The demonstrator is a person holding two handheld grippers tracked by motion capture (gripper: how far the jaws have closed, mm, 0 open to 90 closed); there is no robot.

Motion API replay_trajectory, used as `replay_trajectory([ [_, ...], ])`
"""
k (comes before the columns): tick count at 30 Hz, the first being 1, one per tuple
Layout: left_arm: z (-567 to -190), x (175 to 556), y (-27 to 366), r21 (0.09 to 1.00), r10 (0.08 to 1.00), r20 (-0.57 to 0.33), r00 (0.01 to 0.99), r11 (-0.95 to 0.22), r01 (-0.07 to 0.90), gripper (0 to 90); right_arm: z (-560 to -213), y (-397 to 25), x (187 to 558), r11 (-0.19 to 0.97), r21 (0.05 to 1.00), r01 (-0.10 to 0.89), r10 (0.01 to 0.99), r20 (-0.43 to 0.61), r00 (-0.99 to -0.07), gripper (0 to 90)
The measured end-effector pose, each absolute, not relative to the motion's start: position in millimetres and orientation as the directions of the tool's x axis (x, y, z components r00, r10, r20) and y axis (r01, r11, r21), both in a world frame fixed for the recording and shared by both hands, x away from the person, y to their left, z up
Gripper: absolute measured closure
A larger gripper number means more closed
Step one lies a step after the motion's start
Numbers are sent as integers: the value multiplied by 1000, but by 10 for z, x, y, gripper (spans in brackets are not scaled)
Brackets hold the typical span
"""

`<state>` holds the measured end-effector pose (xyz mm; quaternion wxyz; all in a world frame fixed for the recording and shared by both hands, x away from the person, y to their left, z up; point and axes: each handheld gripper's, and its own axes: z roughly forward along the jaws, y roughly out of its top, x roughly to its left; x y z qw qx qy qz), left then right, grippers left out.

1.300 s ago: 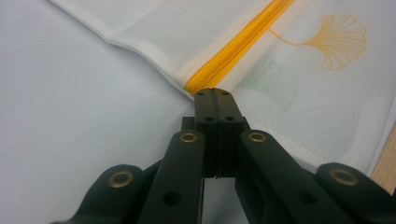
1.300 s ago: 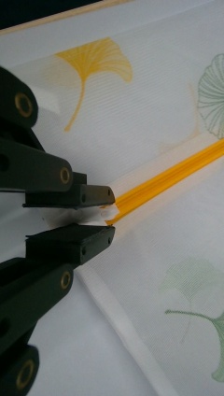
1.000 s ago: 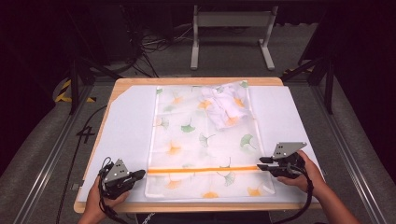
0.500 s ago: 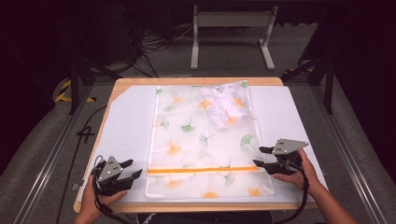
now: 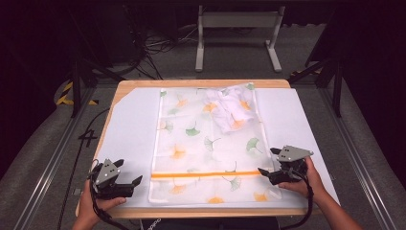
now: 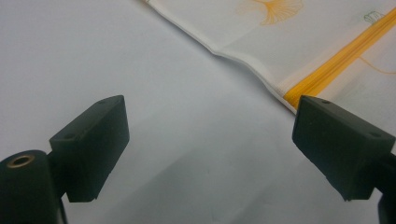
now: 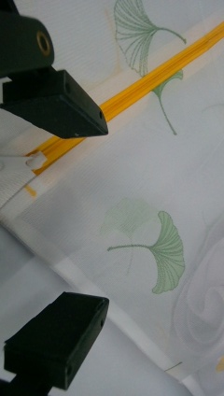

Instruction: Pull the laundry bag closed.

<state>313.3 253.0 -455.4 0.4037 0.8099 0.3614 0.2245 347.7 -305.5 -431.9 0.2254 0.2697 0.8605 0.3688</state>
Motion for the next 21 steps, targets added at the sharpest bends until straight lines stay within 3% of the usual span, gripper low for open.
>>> replay_trajectory([
  [21,-4547,3171,2496,810,766,75,639,-421,409,130,-4396,-3062,3485,578,749,324,648,-179,-741,151],
])
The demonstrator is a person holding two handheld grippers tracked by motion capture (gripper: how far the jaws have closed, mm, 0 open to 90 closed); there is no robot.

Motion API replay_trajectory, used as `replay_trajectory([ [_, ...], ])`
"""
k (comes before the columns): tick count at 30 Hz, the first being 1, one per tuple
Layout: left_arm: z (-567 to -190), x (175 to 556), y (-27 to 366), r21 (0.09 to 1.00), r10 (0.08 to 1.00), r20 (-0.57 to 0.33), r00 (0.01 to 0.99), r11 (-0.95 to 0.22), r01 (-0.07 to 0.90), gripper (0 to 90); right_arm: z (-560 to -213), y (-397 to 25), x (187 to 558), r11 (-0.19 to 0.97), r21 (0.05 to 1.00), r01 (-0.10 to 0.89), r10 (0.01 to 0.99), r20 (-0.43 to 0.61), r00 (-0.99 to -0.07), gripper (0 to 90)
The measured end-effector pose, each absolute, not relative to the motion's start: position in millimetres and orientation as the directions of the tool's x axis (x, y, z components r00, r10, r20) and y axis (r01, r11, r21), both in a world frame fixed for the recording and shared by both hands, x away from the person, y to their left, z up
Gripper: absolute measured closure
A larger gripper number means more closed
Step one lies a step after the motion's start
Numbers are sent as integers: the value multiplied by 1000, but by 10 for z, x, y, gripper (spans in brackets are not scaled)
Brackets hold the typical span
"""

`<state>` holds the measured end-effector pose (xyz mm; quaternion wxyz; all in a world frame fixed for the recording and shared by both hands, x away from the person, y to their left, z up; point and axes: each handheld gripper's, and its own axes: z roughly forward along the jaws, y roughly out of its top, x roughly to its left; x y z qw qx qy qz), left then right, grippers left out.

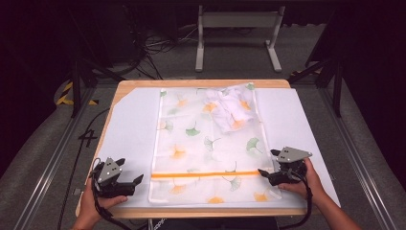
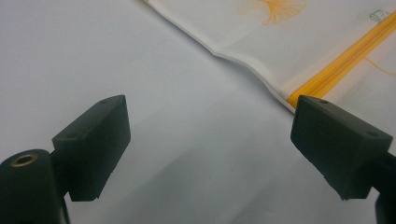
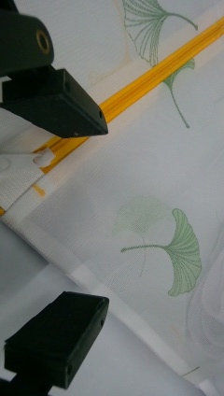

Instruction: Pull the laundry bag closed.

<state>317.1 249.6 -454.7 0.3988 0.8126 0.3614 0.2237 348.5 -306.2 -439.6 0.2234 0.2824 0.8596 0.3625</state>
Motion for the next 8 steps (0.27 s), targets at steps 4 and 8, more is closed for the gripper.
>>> replay_trajectory([
  [4,-4545,3198,2488,805,773,79,629,-422,418,129,-4413,-3054,3485,579,747,326,652,-184,-736,152],
  [8,-4536,3218,2487,811,777,66,626,-407,420,123,-4417,-3049,3464,583,746,322,651,-191,-734,151],
])
